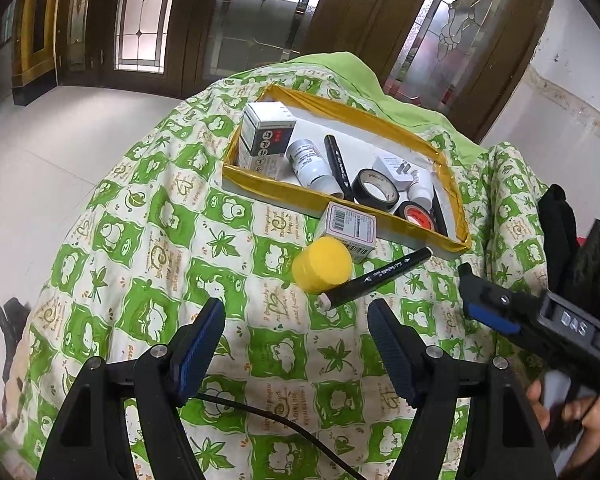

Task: Organize rigid objects
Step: 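Move the left tool to the yellow foam ball while the right tool approaches the black lipstick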

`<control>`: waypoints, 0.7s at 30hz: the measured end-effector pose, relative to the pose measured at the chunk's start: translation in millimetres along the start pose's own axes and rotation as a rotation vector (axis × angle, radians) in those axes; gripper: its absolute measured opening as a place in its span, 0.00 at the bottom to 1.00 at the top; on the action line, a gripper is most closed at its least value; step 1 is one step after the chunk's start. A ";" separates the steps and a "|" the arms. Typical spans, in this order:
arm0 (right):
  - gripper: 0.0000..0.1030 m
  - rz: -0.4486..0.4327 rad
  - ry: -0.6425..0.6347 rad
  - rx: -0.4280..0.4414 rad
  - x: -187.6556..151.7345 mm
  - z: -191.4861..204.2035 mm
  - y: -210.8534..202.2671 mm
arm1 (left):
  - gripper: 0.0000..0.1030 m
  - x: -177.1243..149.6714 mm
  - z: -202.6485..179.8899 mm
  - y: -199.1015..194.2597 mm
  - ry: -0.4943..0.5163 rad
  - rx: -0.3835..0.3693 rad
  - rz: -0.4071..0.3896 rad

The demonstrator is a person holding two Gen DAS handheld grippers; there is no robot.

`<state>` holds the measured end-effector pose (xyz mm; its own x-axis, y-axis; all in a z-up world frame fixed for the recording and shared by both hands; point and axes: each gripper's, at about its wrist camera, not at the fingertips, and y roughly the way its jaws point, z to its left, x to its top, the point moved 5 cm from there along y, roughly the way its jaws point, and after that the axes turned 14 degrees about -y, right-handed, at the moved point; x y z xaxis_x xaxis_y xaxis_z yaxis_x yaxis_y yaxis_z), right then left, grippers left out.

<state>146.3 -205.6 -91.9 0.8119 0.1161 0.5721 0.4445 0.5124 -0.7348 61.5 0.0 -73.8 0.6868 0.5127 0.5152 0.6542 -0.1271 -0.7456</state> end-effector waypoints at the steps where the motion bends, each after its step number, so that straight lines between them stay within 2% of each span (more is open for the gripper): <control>1: 0.69 -0.001 0.000 -0.004 -2.2 -0.2 -2.0 | 0.74 -0.4 -0.1 0.6 0.003 0.002 0.002; 10: 0.73 -0.045 -0.036 -0.055 -7.5 0.6 -26.6 | 0.80 1.2 3.1 3.4 -0.009 0.014 0.006; 17: 0.73 -0.067 -0.007 -0.014 0.9 -5.0 -33.5 | 0.82 3.6 13.1 7.5 -0.052 0.040 0.011; 21: 0.73 -0.073 0.035 0.033 3.9 -9.8 -35.6 | 0.82 0.7 2.8 15.4 -0.002 0.046 0.029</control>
<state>137.3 -231.8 -67.2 0.7906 0.0480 0.6105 0.4911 0.5459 -0.6788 71.2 0.8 -86.1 0.7046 0.5107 0.4927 0.6189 -0.1028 -0.7787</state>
